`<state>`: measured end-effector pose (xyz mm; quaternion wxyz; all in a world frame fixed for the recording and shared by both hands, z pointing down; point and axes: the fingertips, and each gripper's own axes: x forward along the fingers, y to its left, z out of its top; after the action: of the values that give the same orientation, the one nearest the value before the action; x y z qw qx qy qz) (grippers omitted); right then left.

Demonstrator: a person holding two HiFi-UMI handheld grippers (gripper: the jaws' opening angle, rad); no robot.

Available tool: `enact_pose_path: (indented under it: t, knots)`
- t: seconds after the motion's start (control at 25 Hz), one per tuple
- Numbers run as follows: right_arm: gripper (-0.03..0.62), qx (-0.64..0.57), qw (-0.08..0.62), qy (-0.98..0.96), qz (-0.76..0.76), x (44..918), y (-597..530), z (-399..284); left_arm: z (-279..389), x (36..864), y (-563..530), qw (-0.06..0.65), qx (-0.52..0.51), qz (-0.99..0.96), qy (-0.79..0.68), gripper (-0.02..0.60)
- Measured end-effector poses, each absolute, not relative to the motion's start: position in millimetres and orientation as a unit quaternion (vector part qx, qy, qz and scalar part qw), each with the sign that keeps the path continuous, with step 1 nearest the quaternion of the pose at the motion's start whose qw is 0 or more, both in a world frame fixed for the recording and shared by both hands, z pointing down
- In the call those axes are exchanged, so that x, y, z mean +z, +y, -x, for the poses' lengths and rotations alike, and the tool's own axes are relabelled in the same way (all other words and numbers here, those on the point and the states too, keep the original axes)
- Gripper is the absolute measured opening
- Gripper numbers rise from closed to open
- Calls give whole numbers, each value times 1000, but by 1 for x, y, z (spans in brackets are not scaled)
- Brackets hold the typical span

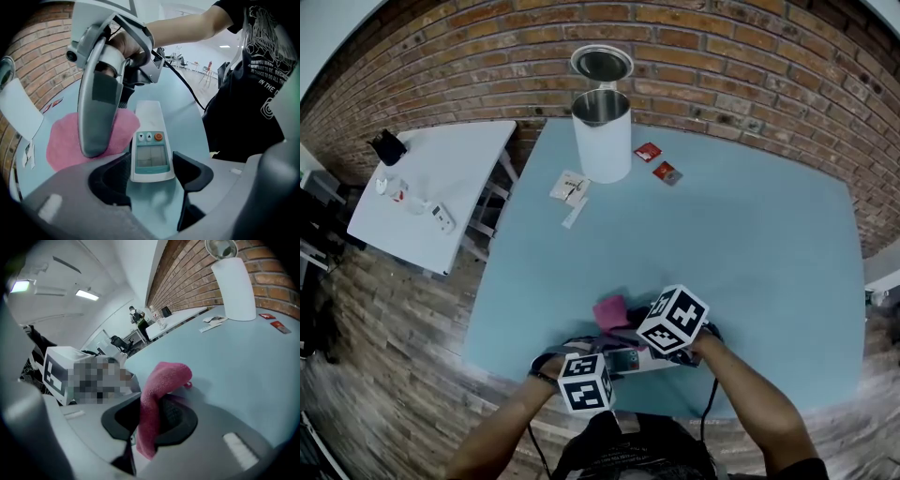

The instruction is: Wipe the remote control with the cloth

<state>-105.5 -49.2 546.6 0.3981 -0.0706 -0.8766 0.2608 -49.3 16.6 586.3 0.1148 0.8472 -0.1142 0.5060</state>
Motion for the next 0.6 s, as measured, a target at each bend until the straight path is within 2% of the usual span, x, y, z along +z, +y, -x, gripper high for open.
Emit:
enact_pose_path:
  t: [0.32,0.6]
  knots:
    - [78,322,349,-879,39,543,-56,117,51,588,16,123,502,-847,-127,287]
    - [78,358,257,-896,-51,514,-93,82,55,588,15,133,501,-838,-169,293]
